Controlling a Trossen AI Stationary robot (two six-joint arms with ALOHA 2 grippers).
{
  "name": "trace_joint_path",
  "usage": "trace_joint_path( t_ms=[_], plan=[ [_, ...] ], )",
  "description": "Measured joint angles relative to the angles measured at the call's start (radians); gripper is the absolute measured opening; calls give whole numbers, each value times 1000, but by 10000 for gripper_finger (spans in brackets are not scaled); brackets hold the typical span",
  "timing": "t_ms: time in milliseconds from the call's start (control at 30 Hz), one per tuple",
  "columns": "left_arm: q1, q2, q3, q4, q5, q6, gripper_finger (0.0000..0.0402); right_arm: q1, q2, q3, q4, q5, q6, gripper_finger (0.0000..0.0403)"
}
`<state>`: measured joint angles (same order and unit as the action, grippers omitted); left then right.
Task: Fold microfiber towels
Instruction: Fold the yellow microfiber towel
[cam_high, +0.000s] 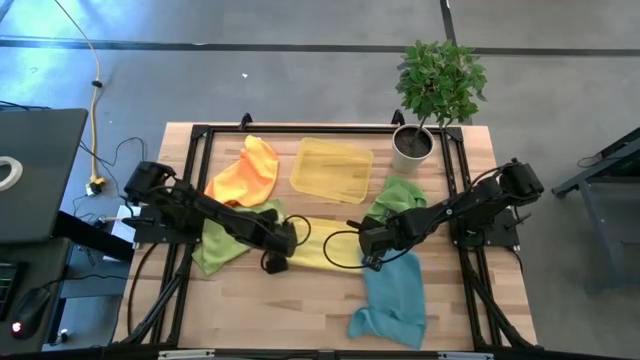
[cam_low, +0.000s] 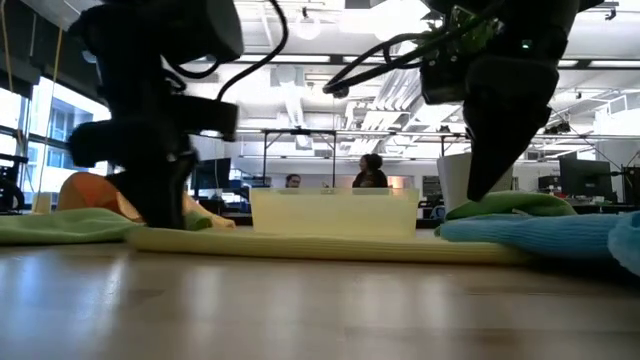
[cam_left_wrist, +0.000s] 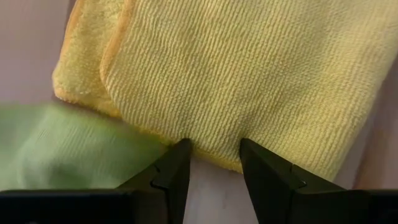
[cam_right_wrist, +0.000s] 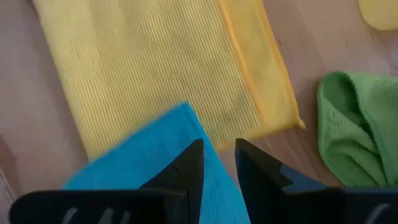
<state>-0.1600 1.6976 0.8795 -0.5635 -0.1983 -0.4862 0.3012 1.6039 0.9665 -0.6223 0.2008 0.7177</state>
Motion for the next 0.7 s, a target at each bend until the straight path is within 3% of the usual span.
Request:
trace_joint_path(
  t_ms=[267, 500, 700],
  plan=[
    [-5, -31, -2, -170, 4, -61, 133, 0, 0, 0, 26, -30, 29, 83],
    [-11, -52, 18, -168, 16, -131, 133, 46, 0, 0, 62, -273, 152, 83],
    [-12, -110, 98, -167, -17, -87, 133, 127, 0, 0, 154, -268, 165, 83]
  ],
)
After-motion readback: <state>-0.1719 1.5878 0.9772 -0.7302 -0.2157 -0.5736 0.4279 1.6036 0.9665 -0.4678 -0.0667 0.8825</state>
